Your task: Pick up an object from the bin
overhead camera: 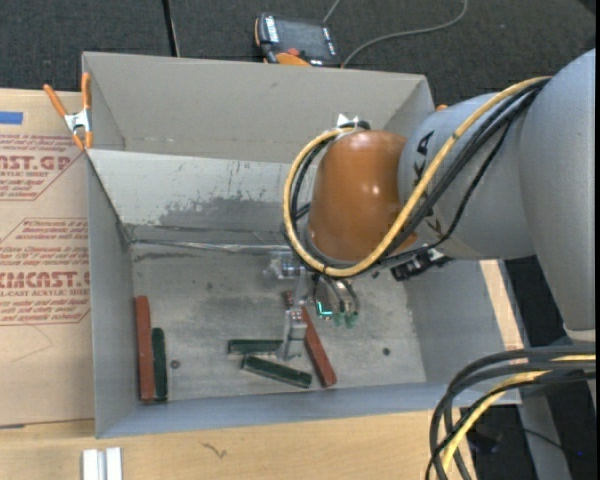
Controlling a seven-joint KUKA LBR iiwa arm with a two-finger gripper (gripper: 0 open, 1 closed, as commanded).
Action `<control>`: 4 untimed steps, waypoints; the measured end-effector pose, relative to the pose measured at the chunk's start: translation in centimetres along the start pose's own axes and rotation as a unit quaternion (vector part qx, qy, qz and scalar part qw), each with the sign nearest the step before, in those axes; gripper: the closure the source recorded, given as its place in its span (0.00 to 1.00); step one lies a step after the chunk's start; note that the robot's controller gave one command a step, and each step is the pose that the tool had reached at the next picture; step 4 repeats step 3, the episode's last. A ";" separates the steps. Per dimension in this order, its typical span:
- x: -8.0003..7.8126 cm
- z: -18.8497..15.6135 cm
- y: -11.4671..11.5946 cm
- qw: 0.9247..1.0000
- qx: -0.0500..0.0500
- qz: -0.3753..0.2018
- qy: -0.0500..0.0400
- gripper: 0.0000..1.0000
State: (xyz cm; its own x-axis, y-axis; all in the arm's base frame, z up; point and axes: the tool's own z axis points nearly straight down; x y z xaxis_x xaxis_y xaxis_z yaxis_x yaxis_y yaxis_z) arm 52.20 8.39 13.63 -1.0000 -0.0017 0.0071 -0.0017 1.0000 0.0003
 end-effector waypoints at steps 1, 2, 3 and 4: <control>3.9 6.8 0.4 0.999 -0.001 -0.036 -0.008 0.00; 4.1 6.7 0.3 0.999 0.000 -0.037 -0.003 1.00; 2.6 -11.9 -3.5 0.999 0.000 -0.042 -0.008 1.00; 2.6 -11.9 -3.5 0.999 0.000 -0.042 -0.008 1.00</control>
Offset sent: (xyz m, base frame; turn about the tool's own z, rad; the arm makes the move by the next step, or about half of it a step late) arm -0.0409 0.0031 -0.0663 -0.0746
